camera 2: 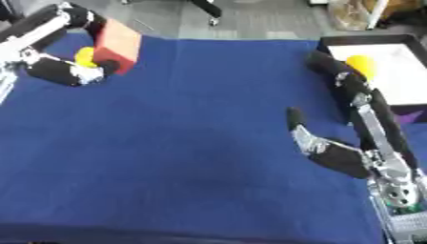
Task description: Pick up the objects with one hand, pass them to the other hand, and then place them into the box on the other side of the table.
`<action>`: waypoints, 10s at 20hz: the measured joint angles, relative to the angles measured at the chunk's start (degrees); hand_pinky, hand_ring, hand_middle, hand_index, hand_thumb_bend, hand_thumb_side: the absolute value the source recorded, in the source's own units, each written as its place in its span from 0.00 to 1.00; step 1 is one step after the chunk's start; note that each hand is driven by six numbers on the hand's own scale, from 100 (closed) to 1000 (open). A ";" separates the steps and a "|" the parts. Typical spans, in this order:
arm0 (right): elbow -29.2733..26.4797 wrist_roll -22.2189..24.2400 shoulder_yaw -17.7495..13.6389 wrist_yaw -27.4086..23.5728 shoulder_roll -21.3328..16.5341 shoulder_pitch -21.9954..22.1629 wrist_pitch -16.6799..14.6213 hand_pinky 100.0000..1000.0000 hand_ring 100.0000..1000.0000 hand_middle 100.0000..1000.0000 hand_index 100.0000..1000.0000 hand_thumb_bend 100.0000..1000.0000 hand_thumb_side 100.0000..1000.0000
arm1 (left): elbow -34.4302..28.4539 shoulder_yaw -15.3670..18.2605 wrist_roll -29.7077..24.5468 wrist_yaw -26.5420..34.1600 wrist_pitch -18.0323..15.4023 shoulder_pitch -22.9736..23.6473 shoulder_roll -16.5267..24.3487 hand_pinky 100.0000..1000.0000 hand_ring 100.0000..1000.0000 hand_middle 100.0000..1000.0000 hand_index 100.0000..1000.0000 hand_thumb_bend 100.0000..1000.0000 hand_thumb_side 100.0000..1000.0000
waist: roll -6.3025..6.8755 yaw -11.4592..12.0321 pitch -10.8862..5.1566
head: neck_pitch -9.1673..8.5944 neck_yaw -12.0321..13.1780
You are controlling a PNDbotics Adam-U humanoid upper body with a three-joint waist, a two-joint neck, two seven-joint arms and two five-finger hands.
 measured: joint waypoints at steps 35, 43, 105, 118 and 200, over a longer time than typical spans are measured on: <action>-0.78 10.87 10.08 1.60 0.22 -10.33 -11.55 0.95 0.94 0.89 0.99 0.16 0.10 | 0.92 -13.20 -22.75 19.89 4.62 -7.04 -7.13 0.76 0.52 0.46 0.63 0.39 0.37 | -0.40 -0.44 0.00 | 0.00 -0.53; -0.78 14.60 10.40 -0.37 0.08 -10.35 -11.49 0.93 0.92 0.87 0.97 0.10 0.03 | 0.19 -13.76 -25.75 19.26 3.69 -8.65 -6.02 0.78 0.54 0.47 0.65 0.38 0.37 | -0.44 -0.27 -0.01 | 0.00 -0.54; -1.52 15.31 9.67 9.64 -1.15 -10.50 -9.23 0.79 0.74 0.54 0.88 0.00 0.00 | -0.34 -14.77 -26.46 23.31 6.51 -12.63 -5.13 0.83 0.53 0.47 0.65 0.35 0.37 | -0.37 -0.93 -0.04 | 0.00 -0.73; -1.45 3.62 9.66 11.03 -1.23 -10.52 -4.73 0.75 0.65 0.35 0.75 0.00 0.00 | 0.76 -12.65 -24.29 22.59 5.77 -11.89 -5.09 0.87 0.79 0.77 0.86 0.88 0.78 | -0.43 -0.77 -0.14 | 0.00 -1.00; 28.04 -19.49 -14.03 0.18 -16.89 -7.27 15.02 0.88 0.83 0.80 0.96 0.01 0.23 | 6.07 17.52 23.16 -7.21 6.33 3.81 -4.32 0.83 0.75 0.76 0.85 0.54 0.64 | 0.22 3.13 0.84 | 0.01 -0.38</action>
